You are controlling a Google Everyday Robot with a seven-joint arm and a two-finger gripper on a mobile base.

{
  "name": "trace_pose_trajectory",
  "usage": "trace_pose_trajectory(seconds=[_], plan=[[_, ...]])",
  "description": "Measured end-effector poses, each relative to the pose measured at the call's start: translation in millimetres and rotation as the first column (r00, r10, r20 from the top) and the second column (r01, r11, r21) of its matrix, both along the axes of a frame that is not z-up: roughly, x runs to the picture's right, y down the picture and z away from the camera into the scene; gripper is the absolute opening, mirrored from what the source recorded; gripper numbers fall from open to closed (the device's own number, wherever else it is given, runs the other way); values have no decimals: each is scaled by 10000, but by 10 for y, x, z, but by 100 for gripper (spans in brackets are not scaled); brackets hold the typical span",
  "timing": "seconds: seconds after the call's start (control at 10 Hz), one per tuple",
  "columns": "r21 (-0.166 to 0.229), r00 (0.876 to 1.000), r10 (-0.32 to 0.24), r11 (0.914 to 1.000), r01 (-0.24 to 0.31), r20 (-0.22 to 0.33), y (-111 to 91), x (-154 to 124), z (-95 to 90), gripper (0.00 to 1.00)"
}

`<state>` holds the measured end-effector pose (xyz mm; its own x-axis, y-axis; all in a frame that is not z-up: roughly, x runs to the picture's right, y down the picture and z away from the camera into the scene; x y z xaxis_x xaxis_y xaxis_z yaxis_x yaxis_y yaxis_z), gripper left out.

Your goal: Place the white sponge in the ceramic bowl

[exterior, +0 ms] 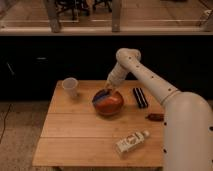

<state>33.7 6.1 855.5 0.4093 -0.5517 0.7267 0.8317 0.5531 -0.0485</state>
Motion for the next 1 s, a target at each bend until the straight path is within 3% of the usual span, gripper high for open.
trace_pose_trajectory(seconds=[1.0], plan=[[-79,10000,83,9999,-82,43,-5,59,-21,2]])
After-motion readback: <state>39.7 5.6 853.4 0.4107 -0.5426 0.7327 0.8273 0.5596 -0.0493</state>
